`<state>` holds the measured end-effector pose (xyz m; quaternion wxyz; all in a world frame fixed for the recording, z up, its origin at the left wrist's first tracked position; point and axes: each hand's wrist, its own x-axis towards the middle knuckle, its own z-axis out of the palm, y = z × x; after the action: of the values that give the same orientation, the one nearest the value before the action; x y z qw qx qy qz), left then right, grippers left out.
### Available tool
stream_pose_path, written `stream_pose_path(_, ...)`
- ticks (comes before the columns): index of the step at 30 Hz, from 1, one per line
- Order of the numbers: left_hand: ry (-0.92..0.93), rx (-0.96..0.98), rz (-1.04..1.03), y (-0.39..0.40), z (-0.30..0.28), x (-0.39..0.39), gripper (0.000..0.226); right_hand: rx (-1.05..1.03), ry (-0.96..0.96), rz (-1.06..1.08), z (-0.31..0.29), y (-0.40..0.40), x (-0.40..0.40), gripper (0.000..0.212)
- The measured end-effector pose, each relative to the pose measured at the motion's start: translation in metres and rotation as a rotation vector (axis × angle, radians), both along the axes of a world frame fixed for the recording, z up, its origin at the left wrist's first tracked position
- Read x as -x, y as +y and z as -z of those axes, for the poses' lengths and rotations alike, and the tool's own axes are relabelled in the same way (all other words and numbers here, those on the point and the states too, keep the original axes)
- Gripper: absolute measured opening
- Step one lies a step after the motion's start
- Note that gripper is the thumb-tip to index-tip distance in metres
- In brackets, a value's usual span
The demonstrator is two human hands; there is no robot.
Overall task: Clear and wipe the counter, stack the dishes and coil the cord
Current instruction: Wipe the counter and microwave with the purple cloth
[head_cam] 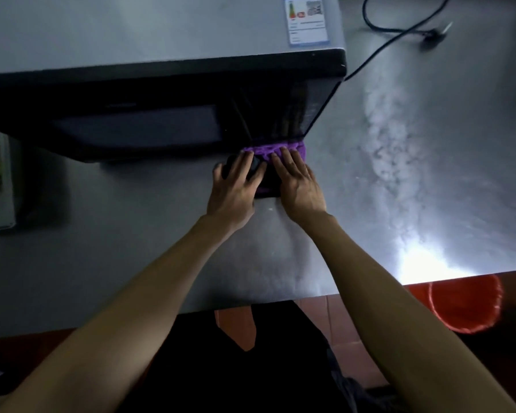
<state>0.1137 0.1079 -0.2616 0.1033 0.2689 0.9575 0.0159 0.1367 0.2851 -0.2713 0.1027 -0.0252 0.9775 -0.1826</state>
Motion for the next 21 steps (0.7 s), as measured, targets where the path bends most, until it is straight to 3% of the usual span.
stream_pose_path(8, -0.013, -0.020, -0.035, 0.047, 0.000, -0.009, 0.077, 0.039, 0.037, 0.039, 0.004, 0.039, -0.007, 0.060)
stream_pose_path(21, -0.014, -0.054, -0.006, 0.014, -0.010, -0.080, 0.059, 0.079, 0.036, 0.048, 0.000, 0.004, -0.085, 0.054)
